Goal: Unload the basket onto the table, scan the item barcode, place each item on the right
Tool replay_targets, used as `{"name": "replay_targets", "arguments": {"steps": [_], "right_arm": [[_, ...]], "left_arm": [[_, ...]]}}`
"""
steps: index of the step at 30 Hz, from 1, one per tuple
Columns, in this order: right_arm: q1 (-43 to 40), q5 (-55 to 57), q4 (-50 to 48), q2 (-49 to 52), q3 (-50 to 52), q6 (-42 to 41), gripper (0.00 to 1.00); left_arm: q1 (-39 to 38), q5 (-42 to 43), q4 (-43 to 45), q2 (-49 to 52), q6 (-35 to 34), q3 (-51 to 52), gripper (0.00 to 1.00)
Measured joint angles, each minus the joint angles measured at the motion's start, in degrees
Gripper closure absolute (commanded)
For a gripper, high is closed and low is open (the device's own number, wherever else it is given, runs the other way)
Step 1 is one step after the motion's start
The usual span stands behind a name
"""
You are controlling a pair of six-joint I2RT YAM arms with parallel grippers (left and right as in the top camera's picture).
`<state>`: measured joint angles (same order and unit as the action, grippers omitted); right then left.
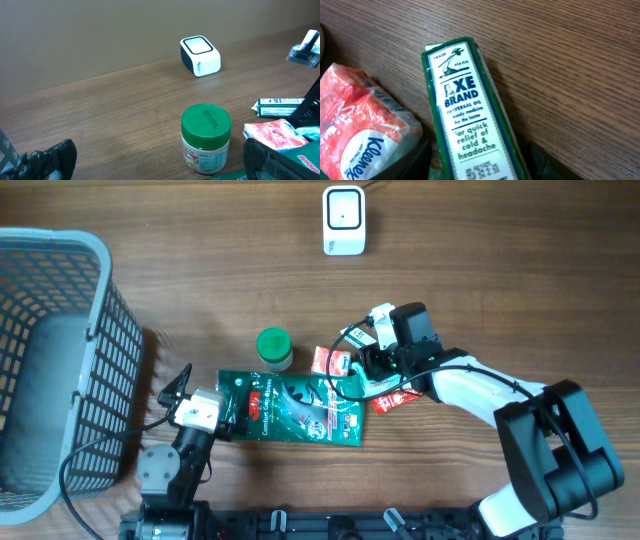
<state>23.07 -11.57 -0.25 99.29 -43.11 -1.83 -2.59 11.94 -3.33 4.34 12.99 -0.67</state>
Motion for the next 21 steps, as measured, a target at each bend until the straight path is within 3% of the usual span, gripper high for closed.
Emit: {"name": "replay_targets", "arguments": {"steps": [5,8,11,12,13,14,18,21], "right_arm": [[0.0,-0.4,-0.2,0.2,-0.2,-6.2,0.61],[-1.3,-0.7,10.0,-4.8,-2.4,-15.1,0.62],[-3.3,-3.0,20.9,-16.0,-6.1,-29.6,0.63],[-3.7,-5.0,23.0,-19.2,-6.4,-34.4,0.69],[-4.0,-7.4,25.1,-22.4,-6.4,-39.5,0.88],[-4.3,-12.2,28.0,-27.4,-6.5,-48.8,0.96],[-4.3,-24.1,31.8,-33.9,-6.6,-69.4,0.95],[-4.3,-28.3,35.8,-35.0,-6.7,-84.3,0.85]], "left_arm": [[0.0,0.0,0.0,0.0,0.0,0.0,0.0],[0.0,0.0,0.0,0.0,0.0,0.0,0.0],[0.0,0.0,0.0,0.0,0.0,0.0,0.0],[0.0,0.0,0.0,0.0,0.0,0.0,0.0],[0.0,0.0,0.0,0.0,0.0,0.0,0.0],[0.0,0.0,0.0,0.0,0.0,0.0,0.0],[0.0,0.0,0.0,0.0,0.0,0.0,0.0],[0.0,0.0,0.0,0.0,0.0,0.0,0.0]]}}
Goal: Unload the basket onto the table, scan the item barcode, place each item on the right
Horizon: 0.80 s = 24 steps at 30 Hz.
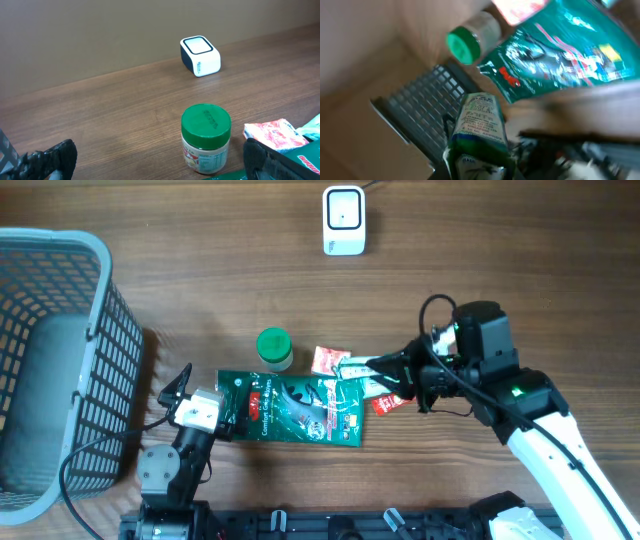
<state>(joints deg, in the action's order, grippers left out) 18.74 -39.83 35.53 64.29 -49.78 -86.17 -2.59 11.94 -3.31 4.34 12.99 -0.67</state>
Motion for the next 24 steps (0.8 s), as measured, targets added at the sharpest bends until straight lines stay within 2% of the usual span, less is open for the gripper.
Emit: {"name": "replay_targets", "arguments": {"steps": [2,5,6,9,13,17,21,22,24], "right_arm": [[0.0,0.4,3.3,0.9,-0.1,-10.6,0.79],[0.0,1.0,5.8,3.6,-0.1,-21.8,0.78],[0.0,1.2,5.5,4.7,-0.1,-25.2,0.82],[-1.5,1.6,3.0,7.6,-0.1,-29.5,0.82],[-3.7,-0.7,2.7,13.6,-0.1,-31.0,0.75],[-4.8,-5.6,2.6,18.1,-0.1,-31.1,0.75],[-4.8,-7.3,2.6,18.2,-0.1,-31.0,0.75],[-4.8,-7.4,2.6,18.2,-0.1,-30.4,0.79],[-4.8,-7.3,2.2,18.2,-0.1,-22.4,0.84]], "left_arm": [[0.0,0.0,0.0,0.0,0.0,0.0,0.0],[0.0,0.0,0.0,0.0,0.0,0.0,0.0],[0.0,0.0,0.0,0.0,0.0,0.0,0.0],[0.0,0.0,0.0,0.0,0.0,0.0,0.0],[0.0,0.0,0.0,0.0,0.0,0.0,0.0],[0.0,0.0,0.0,0.0,0.0,0.0,0.0],[0.0,0.0,0.0,0.0,0.0,0.0,0.0],[0.0,0.0,0.0,0.0,0.0,0.0,0.0],[0.0,0.0,0.0,0.0,0.0,0.0,0.0]]}}
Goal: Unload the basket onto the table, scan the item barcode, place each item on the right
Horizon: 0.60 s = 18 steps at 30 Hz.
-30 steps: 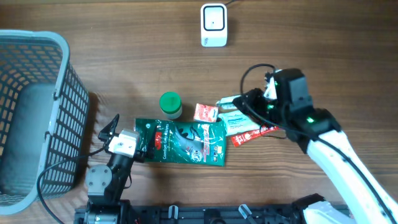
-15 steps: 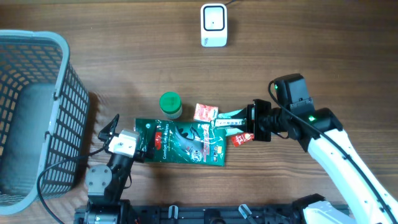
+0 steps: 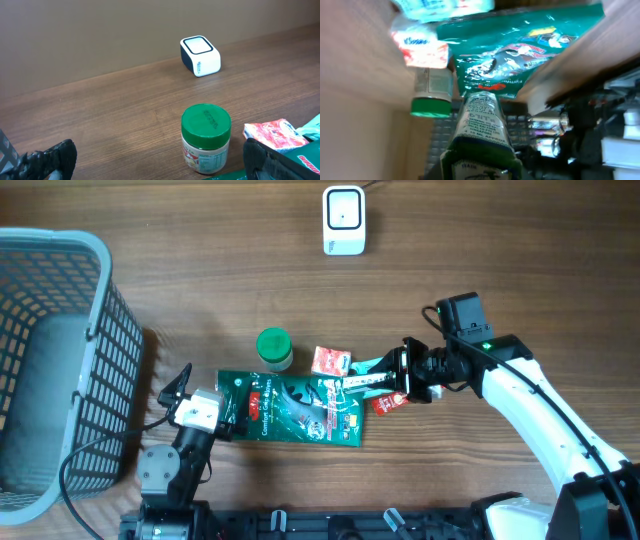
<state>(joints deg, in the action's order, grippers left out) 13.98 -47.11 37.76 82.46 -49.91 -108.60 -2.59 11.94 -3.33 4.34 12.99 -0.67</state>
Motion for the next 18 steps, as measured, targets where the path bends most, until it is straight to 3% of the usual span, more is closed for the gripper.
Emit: {"name": "replay_targets", "arguments": {"steps": [6,12,13,14,16,18], "right_arm": [[0.0,5.7,-10.1,0.0,0.0,37.4,0.88],[0.0,7.3,-15.6,0.0,0.0,64.4,0.88],[0.0,7.1,-16.3,0.0,0.0,67.5,0.87],[0.0,6.4,-16.9,0.0,0.0,70.4,0.81],[-0.2,-0.2,-17.5,0.0,0.0,84.7,0.78],[-0.2,-6.1,-16.3,0.0,0.0,100.1,0.9]], "left_arm": [[0.0,0.0,0.0,0.0,0.0,0.0,0.0],[0.0,0.0,0.0,0.0,0.0,0.0,0.0],[0.0,0.0,0.0,0.0,0.0,0.0,0.0],[0.0,0.0,0.0,0.0,0.0,0.0,0.0],[0.0,0.0,0.0,0.0,0.0,0.0,0.0],[0.0,0.0,0.0,0.0,0.0,0.0,0.0]]}}
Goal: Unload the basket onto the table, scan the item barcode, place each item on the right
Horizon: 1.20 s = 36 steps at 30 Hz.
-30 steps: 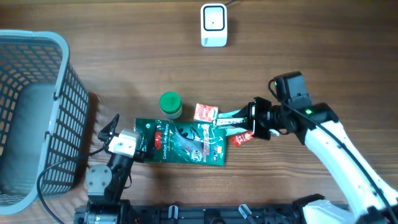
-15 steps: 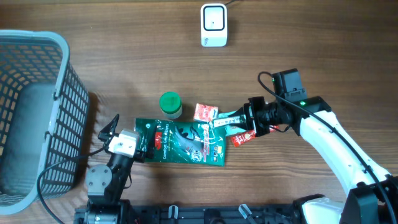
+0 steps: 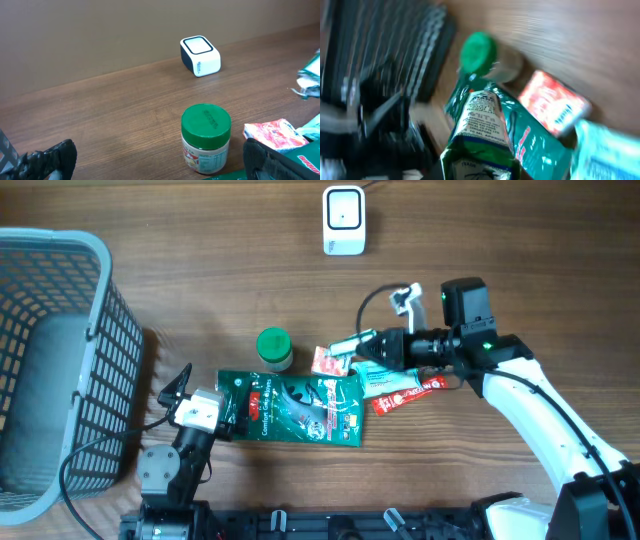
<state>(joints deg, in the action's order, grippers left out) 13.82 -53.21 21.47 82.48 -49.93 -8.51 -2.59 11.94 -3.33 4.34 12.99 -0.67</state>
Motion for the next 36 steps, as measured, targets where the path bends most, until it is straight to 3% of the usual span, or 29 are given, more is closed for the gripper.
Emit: {"name": "replay_targets", "arguments": {"steps": [3,7,12,15,20,22,27,28,33,36], "right_arm": [[0.0,-4.4,-5.0,0.0,0.0,19.5,0.91],[0.0,-11.4,-19.8,0.0,0.0,34.1,0.85],[0.0,-29.1,-34.9,0.0,0.0,40.2,0.88],[0.0,-34.8,-37.4,0.0,0.0,40.0,0.93],[0.0,-36.2,-37.7,0.0,0.0,36.3,0.93],[0.0,-36.2,-37.8,0.0,0.0,35.1,0.8],[0.0,-33.2,-36.2,0.0,0.0,25.4,0.71],[0.0,-28.0,-32.5,0.0,-0.1,21.1,0.63],[0.0,1.0,-17.7,0.0,-0.2,0.0,0.64],[0.0,15.7,-10.6,0.0,-0.3,-14.5,0.55]], "left_arm": [[0.0,0.0,0.0,0.0,0.0,0.0,0.0],[0.0,0.0,0.0,0.0,0.0,0.0,0.0],[0.0,0.0,0.0,0.0,0.0,0.0,0.0],[0.0,0.0,0.0,0.0,0.0,0.0,0.0],[0.0,0.0,0.0,0.0,0.0,0.0,0.0],[0.0,0.0,0.0,0.0,0.0,0.0,0.0],[0.0,0.0,0.0,0.0,0.0,0.0,0.0],[0.0,0.0,0.0,0.0,0.0,0.0,0.0],[0.0,0.0,0.0,0.0,0.0,0.0,0.0],[0.0,0.0,0.0,0.0,0.0,0.0,0.0]]}}
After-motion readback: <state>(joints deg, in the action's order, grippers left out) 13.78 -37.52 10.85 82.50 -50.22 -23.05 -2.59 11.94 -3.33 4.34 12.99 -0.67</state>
